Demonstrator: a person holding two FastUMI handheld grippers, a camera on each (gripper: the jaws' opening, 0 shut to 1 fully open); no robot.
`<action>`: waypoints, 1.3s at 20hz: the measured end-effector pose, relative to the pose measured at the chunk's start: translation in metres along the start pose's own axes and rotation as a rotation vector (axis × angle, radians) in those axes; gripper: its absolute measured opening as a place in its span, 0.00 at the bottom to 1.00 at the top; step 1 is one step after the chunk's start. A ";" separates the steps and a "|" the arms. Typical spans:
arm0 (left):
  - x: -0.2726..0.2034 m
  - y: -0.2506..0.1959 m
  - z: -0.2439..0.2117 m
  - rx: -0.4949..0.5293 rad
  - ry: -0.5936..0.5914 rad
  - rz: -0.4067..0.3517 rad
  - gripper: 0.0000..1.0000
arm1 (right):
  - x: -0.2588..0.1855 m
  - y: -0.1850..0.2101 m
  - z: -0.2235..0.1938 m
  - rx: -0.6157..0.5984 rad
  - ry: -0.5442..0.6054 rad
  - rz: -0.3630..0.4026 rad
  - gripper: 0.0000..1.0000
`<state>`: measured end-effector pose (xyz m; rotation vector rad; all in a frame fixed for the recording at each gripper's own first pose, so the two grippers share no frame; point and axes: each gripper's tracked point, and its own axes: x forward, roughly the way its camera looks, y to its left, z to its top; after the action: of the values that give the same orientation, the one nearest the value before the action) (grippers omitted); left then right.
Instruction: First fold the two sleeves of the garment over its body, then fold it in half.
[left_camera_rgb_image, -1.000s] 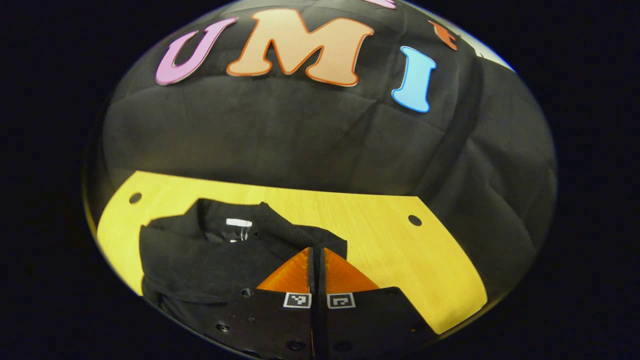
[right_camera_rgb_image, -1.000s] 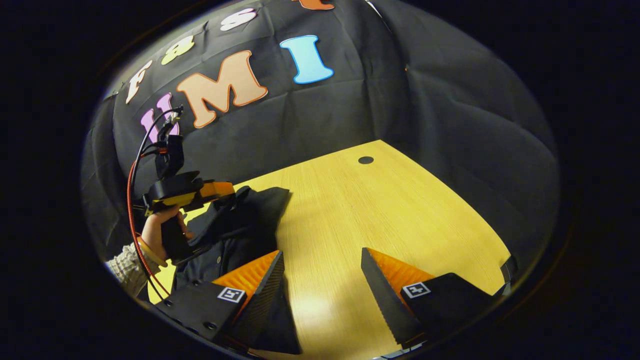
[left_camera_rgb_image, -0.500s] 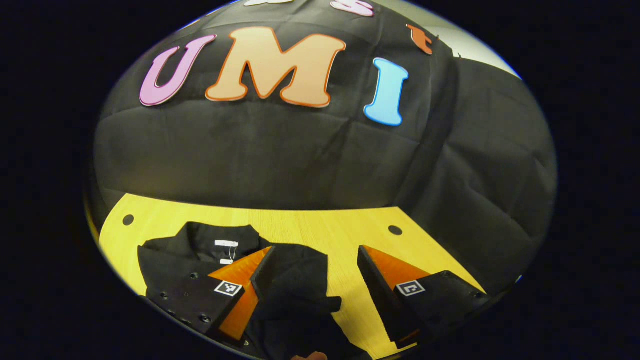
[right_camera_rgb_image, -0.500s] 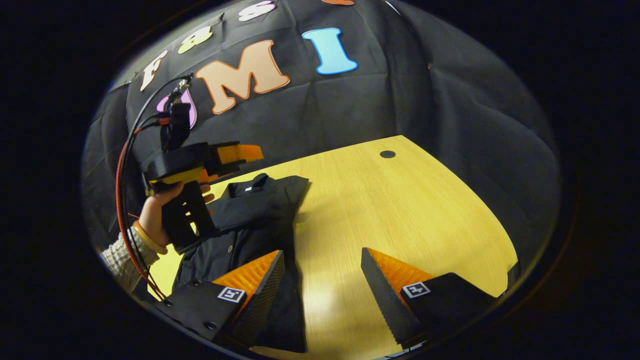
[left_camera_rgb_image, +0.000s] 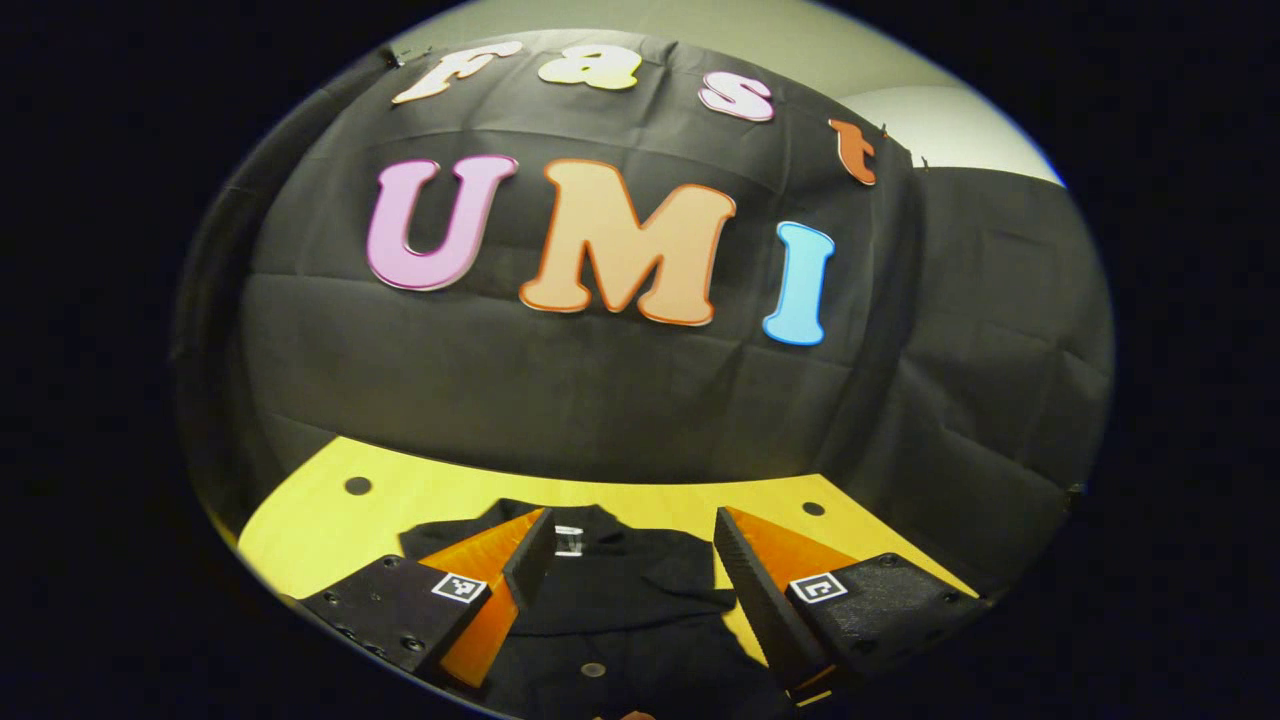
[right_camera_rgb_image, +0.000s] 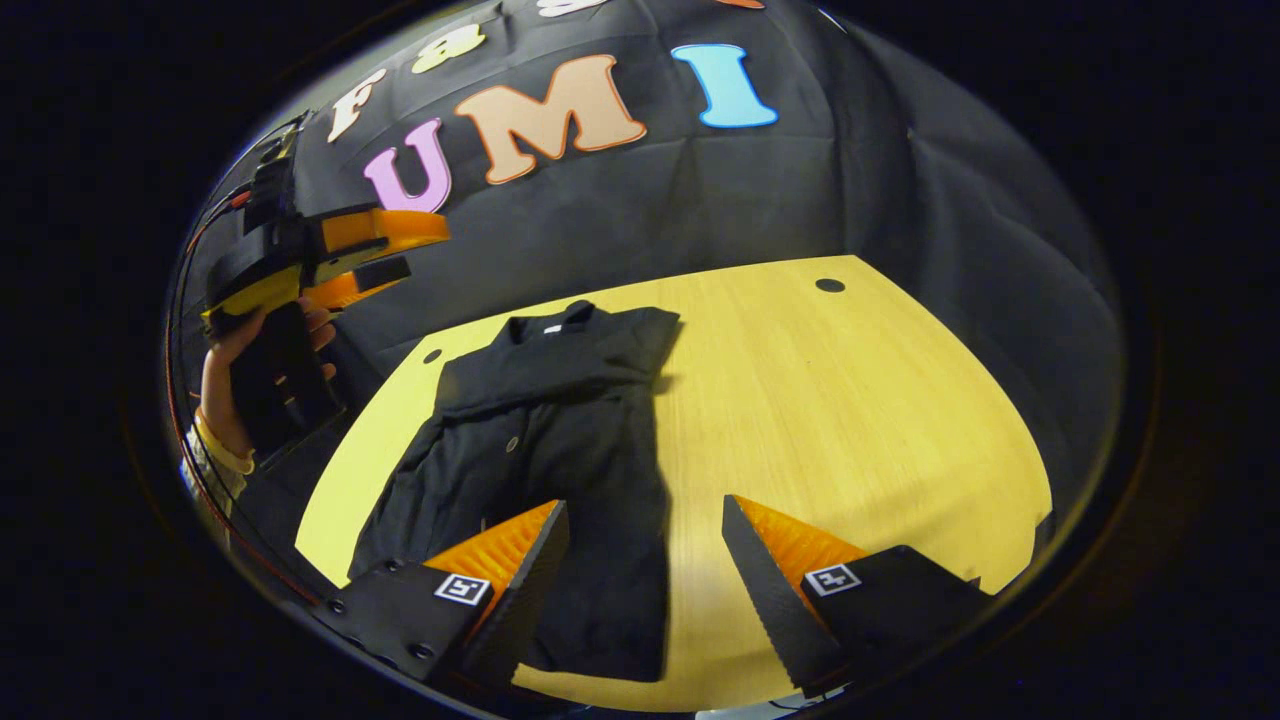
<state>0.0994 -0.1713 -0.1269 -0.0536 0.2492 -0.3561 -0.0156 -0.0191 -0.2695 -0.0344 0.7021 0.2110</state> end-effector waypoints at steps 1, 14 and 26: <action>-0.014 0.011 -0.004 0.005 0.014 0.016 0.94 | -0.001 0.007 -0.006 -0.010 0.006 0.007 0.98; -0.211 0.123 -0.191 0.065 0.486 0.169 0.95 | 0.004 0.040 -0.114 -0.102 0.164 -0.079 0.98; -0.274 0.133 -0.291 0.019 0.793 0.167 0.95 | 0.014 0.040 -0.158 -0.046 0.237 -0.134 0.98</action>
<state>-0.1772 0.0470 -0.3582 0.1310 1.0280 -0.1983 -0.1141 0.0068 -0.3975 -0.1516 0.9278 0.0943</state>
